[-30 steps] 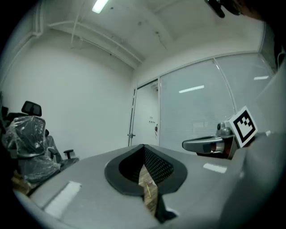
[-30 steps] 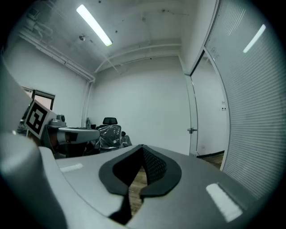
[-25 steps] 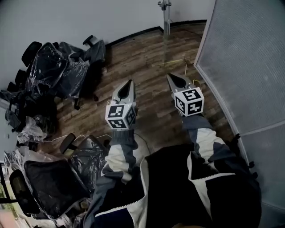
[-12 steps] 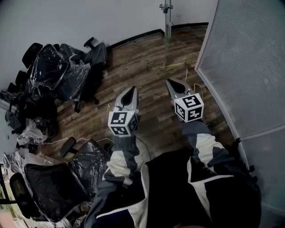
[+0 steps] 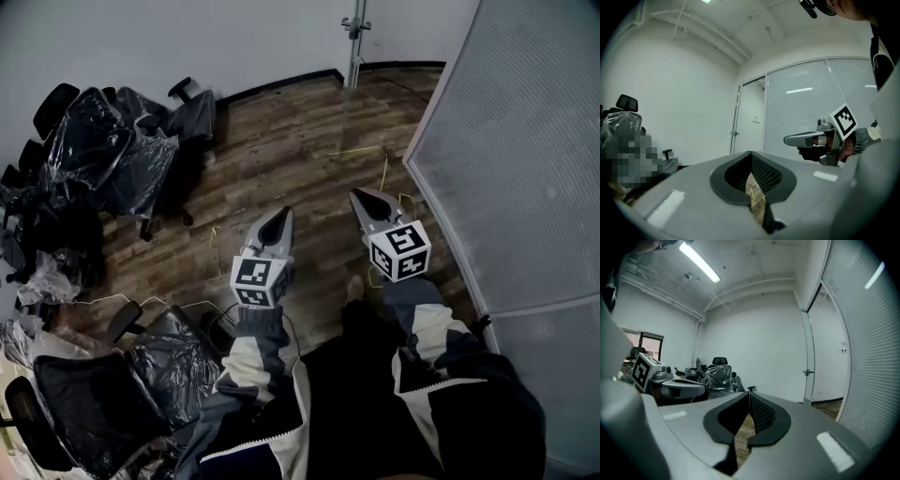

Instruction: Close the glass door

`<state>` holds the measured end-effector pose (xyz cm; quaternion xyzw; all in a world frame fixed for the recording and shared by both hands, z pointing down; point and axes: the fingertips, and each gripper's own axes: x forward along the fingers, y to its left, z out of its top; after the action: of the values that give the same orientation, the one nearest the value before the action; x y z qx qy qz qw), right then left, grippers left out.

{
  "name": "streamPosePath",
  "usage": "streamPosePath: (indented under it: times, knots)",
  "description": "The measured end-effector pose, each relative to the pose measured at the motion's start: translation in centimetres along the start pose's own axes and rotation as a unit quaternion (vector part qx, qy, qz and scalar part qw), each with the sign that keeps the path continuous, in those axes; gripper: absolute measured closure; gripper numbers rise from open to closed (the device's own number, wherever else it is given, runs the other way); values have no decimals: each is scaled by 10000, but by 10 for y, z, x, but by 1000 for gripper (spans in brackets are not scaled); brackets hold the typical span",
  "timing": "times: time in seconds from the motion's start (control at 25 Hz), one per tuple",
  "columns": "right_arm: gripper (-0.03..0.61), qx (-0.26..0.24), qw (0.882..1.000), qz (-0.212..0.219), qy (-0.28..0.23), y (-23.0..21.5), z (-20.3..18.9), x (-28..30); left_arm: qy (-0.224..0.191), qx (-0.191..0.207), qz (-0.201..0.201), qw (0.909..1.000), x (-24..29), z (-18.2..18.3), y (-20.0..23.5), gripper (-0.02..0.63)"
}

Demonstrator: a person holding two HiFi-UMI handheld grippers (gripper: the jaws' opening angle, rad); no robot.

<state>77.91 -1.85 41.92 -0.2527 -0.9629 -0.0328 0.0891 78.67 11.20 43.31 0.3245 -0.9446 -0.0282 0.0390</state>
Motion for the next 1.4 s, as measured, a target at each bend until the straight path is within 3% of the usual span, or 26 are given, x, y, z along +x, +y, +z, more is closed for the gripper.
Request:
streamPosePath:
  times: [0.2, 0.48, 0.8, 1.12, 1.4]
  knots:
    - [569, -10, 9994, 349, -35, -31, 0, 50, 150, -109, 300, 9994, 37, -5, 33, 612]
    - [569, -101, 9941, 1011, -392, -97, 24, 137, 479, 25, 502, 9976, 132, 0, 74, 612]
    - [571, -87, 9916, 1190, -496, -194, 38, 198, 795, 367, 739, 9934, 224, 10, 105, 611]
    - [574, 68, 9896, 1356, -484, -211, 37, 254, 884, 409, 820, 9919, 265, 0, 149, 612]
    - [573, -274, 9931, 1055, -422, -218, 54, 324, 471, 314, 660, 9962, 308, 7, 230, 611]
